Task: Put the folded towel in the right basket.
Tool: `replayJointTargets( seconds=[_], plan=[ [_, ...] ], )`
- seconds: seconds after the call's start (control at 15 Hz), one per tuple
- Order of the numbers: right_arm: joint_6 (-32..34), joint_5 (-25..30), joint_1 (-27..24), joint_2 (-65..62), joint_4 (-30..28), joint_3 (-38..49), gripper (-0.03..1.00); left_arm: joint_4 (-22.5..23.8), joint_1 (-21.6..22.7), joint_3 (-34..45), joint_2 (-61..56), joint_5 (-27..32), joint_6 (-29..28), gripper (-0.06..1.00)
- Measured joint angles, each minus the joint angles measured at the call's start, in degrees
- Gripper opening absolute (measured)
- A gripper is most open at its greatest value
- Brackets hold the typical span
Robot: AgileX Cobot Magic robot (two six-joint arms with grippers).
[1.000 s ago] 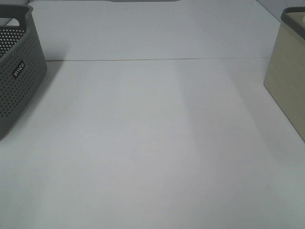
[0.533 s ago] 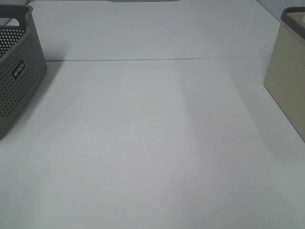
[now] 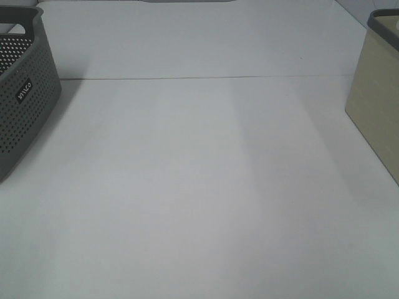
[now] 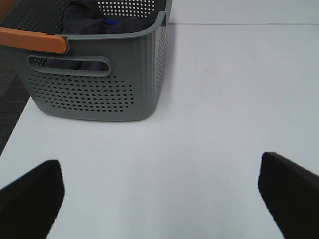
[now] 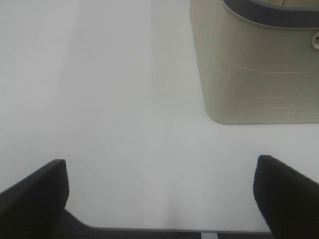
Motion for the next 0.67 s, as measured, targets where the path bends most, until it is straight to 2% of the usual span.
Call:
replayJointTargets(
  seconds=[0.67],
  plan=[
    [0.0, 0.0, 0.0, 0.0, 0.0, 0.0, 0.96, 0.0, 0.0, 0.0, 0.0, 0.0, 0.0, 0.99]
  ],
)
